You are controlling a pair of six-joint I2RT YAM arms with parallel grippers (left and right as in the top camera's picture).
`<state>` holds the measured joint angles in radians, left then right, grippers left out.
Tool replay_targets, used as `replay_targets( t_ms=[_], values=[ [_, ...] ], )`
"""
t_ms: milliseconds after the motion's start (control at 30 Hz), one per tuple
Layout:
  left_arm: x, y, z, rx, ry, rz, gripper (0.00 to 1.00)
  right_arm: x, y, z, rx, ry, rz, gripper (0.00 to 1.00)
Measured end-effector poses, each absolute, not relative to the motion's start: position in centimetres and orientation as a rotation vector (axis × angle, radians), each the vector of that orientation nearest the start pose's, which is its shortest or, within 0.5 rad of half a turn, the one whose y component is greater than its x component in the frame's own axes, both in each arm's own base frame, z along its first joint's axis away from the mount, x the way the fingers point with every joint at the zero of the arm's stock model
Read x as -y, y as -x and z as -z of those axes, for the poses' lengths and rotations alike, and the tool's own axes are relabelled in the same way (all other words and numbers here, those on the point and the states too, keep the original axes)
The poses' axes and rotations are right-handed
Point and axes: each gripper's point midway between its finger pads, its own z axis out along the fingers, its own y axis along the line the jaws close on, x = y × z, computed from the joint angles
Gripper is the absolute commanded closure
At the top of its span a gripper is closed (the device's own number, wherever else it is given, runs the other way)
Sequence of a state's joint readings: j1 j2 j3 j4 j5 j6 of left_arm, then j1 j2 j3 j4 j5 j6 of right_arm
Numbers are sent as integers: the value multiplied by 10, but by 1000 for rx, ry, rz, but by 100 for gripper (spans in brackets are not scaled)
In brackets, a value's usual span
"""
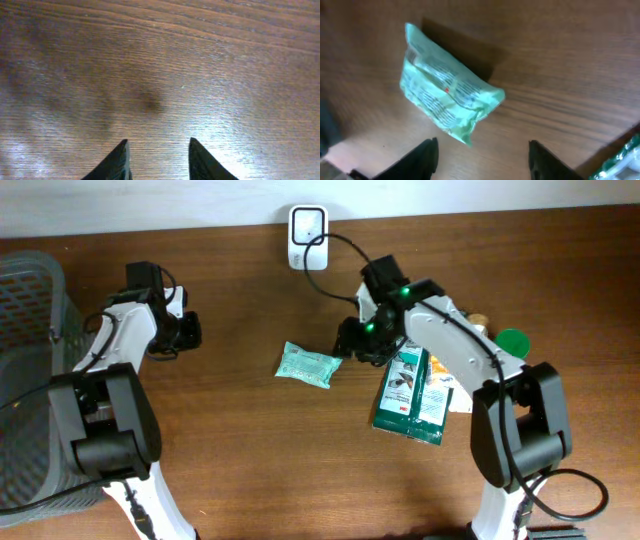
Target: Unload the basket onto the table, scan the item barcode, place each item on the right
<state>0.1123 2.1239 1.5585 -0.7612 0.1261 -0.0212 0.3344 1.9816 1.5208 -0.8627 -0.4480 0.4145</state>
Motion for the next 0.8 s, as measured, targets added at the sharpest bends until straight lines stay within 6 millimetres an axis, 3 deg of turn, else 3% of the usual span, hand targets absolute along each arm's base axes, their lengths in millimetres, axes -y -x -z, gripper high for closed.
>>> replay_targets(
  t_ms=[67,200,333,433,567,600,667,733,767,800],
  values=[
    [-24,-456,-20,-2886,155,168,50,-221,-382,-76,-2957,-48,-841,36],
    [-16,-457,-20,-2888,131,172,49,-239,-368,-45,-3018,-128,-951,36],
    [-16,-457,-20,-2889,131,172,49,-243,-369,-38,-3002,-162,-981,36],
    [-16,-456,-20,-2889,130,172,49,-259,-379,-37,-2932,-150,-1001,37],
    [-16,-456,-20,-2889,131,172,49,-269,-369,-23,-2946,-169,-931,40],
    [-16,-456,-20,-2889,130,172,49,-267,-370,-20,-2938,-188,-917,45],
    [-16,-456,-20,-2892,131,172,70,-268,-379,-20,-2894,-196,-911,59],
    [-16,-456,-20,-2889,131,171,77,-267,-381,-19,-2886,-196,-898,72],
    [-16,-458,-21,-2882,129,170,77,-267,-382,-19,-2882,-186,-896,75],
    [-16,-458,-23,-2881,129,170,76,-268,-384,-19,-2868,-161,-897,86]
  ],
)
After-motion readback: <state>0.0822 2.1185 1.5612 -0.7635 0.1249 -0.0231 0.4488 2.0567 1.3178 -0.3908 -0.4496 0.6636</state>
